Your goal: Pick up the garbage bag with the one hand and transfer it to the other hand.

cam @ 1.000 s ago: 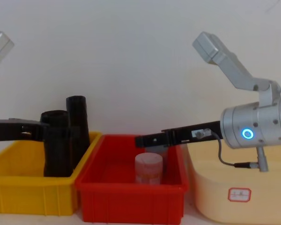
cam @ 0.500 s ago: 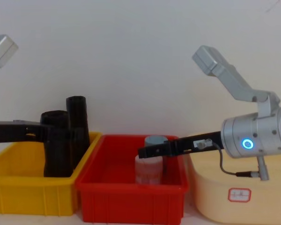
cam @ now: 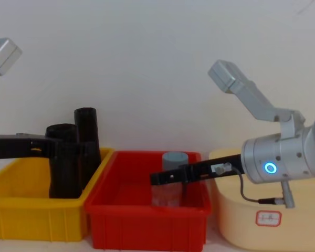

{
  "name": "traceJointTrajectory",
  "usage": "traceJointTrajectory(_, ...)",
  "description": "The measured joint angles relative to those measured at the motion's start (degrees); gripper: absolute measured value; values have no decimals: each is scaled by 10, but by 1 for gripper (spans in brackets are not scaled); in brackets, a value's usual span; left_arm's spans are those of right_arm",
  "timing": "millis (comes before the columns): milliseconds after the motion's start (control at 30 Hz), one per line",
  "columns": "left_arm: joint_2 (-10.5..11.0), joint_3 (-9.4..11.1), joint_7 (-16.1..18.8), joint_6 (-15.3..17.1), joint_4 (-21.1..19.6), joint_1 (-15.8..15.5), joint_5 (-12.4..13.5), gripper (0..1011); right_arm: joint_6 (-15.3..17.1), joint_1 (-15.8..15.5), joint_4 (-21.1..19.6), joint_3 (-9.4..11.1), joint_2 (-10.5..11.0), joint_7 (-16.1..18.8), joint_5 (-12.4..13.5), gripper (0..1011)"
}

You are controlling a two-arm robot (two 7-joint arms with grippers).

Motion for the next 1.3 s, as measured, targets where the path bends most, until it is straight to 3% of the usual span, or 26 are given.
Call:
traceJointTrajectory(767,-3,-4,4,-5,1,3,0,1001,-25,17,48,-6,-16,12,-19,1000)
traceJointTrajectory(933,-3,-4,5,-5,1,3,-1,994,-27,18,54,-6,-18,14,-21,916)
traceJointTrajectory(1133,-3,-5,5,-5,2,4,-1,863,-27,19,57,-7,-19,15,-23,745)
traceJointTrajectory(1300,-3,-5,5,-5,2,4,-2,717,-29,20,59,-8,-19,15,-24,683)
